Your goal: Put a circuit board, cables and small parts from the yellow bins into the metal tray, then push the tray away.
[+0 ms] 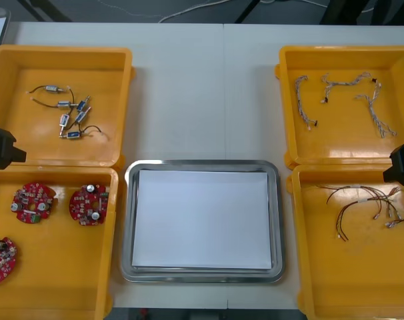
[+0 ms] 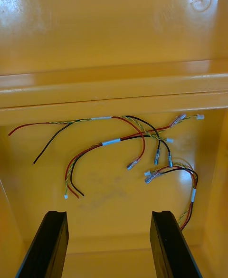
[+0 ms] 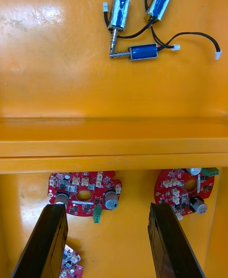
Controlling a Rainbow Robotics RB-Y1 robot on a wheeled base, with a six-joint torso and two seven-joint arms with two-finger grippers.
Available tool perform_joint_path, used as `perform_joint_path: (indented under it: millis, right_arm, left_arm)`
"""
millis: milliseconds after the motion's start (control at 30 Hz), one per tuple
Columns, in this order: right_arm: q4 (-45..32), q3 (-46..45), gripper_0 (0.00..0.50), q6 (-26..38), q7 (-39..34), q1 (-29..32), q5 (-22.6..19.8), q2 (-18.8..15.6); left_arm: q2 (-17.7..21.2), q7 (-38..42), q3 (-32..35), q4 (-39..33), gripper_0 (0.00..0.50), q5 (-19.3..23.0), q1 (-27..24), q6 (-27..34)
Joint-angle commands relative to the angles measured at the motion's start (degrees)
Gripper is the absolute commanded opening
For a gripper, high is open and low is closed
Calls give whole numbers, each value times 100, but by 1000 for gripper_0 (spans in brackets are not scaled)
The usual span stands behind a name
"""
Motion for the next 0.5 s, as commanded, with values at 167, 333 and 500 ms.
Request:
perform_joint_path:
  millis: [167, 333, 500]
  right_arm:
    - [-134, -195, 500, -30, 176, 54, 29, 72]
    - [-134, -195, 500, -30, 176, 54, 29, 72]
    - [-134, -195, 500, -30, 176, 54, 29, 72]
  left_arm:
    - [200, -153, 111, -157, 500, -49, 66, -7]
    - [200, -153, 111, -157, 500, -49, 66, -7]
    - [200, -153, 111, -157, 500, -49, 66, -7]
